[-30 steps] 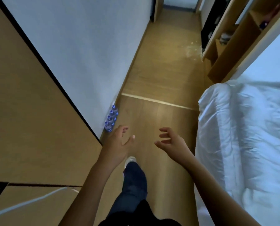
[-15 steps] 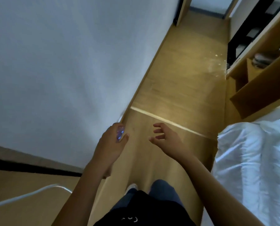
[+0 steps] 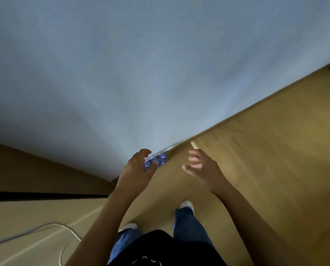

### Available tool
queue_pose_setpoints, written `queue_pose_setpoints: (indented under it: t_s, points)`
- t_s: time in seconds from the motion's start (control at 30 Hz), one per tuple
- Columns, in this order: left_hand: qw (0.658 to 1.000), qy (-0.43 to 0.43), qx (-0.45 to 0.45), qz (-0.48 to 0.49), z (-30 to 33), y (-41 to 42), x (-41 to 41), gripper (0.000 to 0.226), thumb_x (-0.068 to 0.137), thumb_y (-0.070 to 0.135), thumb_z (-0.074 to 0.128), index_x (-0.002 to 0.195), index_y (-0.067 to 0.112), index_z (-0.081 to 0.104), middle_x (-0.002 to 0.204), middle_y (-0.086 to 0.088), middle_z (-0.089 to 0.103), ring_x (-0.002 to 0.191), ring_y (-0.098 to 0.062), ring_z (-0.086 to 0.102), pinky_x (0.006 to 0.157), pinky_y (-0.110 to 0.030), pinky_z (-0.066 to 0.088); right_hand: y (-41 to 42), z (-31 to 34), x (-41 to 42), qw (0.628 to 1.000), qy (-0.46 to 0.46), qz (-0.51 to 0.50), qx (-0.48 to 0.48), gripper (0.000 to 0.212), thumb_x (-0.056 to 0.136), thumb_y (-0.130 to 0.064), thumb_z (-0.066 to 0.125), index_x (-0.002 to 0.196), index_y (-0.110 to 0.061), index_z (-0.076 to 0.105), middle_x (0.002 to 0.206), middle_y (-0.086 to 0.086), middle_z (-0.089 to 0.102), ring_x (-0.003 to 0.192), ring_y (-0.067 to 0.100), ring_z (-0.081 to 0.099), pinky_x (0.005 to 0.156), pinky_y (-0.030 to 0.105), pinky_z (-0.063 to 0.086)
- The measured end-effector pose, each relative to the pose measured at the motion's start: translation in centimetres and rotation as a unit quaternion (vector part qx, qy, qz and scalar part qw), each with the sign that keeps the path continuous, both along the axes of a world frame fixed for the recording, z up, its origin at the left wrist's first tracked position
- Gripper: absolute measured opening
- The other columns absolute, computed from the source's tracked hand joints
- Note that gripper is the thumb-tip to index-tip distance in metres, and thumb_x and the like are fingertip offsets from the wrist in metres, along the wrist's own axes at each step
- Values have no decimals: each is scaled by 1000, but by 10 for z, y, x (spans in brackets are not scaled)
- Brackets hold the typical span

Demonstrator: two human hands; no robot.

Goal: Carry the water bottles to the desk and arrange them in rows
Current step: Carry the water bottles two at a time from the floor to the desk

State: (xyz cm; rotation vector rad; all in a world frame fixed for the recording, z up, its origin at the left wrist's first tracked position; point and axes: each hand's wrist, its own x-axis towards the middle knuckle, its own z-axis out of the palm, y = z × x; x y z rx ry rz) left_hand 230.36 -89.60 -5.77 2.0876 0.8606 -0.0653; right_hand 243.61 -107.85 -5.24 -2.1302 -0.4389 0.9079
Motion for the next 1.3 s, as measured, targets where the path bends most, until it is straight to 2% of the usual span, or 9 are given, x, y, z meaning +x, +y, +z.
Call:
queue_pose_setpoints:
  t_s: [0.17, 0.3, 0.4, 0.57, 0.63, 0.7, 0.87, 1.03, 1.3]
  points:
    - [998, 4, 3, 63, -3, -33, 31, 32, 94, 33, 59, 123, 21, 53, 123, -3, 62, 105, -20, 61, 87, -38, 52, -6, -2, 60, 996, 1, 90, -5, 57, 91, -33, 68, 142, -22, 46, 135, 3, 57, 109, 11, 59, 75, 16, 47]
    - [995, 3, 19, 96, -11, -39, 41, 29, 92, 30, 62, 119, 21, 56, 117, 0, 64, 100, -16, 62, 78, -27, 45, 4, -8, 86, 992, 3, 123, -12, 56, 92, -31, 68, 142, -20, 46, 137, 4, 56, 113, 14, 59, 80, 22, 48]
    - [992, -7, 26, 123, -21, -37, 43, 28, 90, 28, 65, 116, 19, 58, 111, 1, 65, 100, -16, 62, 77, -24, 41, 13, -15, 94, 991, 13, 130, -21, 56, 92, -29, 68, 143, -19, 45, 139, 5, 55, 116, 15, 58, 81, 24, 48]
    - [988, -7, 10, 154, -55, -29, 45, 32, 89, 32, 65, 119, 21, 58, 110, 8, 62, 94, -3, 53, 72, -16, 37, 20, -40, 93, 989, 12, 141, -38, 57, 93, -30, 67, 144, -21, 43, 140, 3, 54, 120, 15, 56, 74, 16, 46]
    - [988, -7, 8, 156, -73, -26, 47, 33, 89, 32, 65, 119, 21, 58, 110, 6, 64, 93, -3, 54, 74, -19, 38, 21, -54, 93, 988, 9, 148, -41, 57, 93, -30, 66, 144, -21, 43, 140, 3, 54, 120, 14, 56, 81, 19, 47]
    - [987, -5, 6, 159, -92, -23, 51, 32, 89, 30, 66, 118, 20, 58, 110, 2, 66, 97, -9, 58, 78, -24, 39, 24, -71, 97, 987, 9, 154, -46, 57, 93, -30, 66, 144, -21, 43, 140, 3, 53, 120, 13, 56, 88, 24, 48]
    - [983, 1, -9, 185, -143, -19, 64, 33, 89, 26, 66, 120, 16, 59, 115, -2, 66, 106, -17, 61, 82, -27, 42, 35, -117, 115, 982, 15, 181, -57, 56, 93, -29, 67, 143, -22, 44, 140, 2, 53, 119, 10, 54, 85, 19, 44]
    - [973, 12, -19, 230, -201, -23, 80, 34, 89, 21, 68, 119, 10, 59, 118, -8, 65, 107, -22, 62, 84, -31, 47, 53, -173, 146, 973, 3, 223, -62, 57, 92, -30, 68, 143, -19, 44, 140, 2, 53, 122, 13, 55, 95, 26, 49]
    - [964, 19, -1, 264, -309, -42, 101, 39, 89, 27, 67, 124, 11, 57, 123, -7, 63, 115, -21, 58, 88, -30, 44, 61, -294, 169, 969, 4, 239, -56, 53, 89, -26, 72, 136, -16, 50, 133, 5, 57, 116, 18, 58, 93, 26, 46]
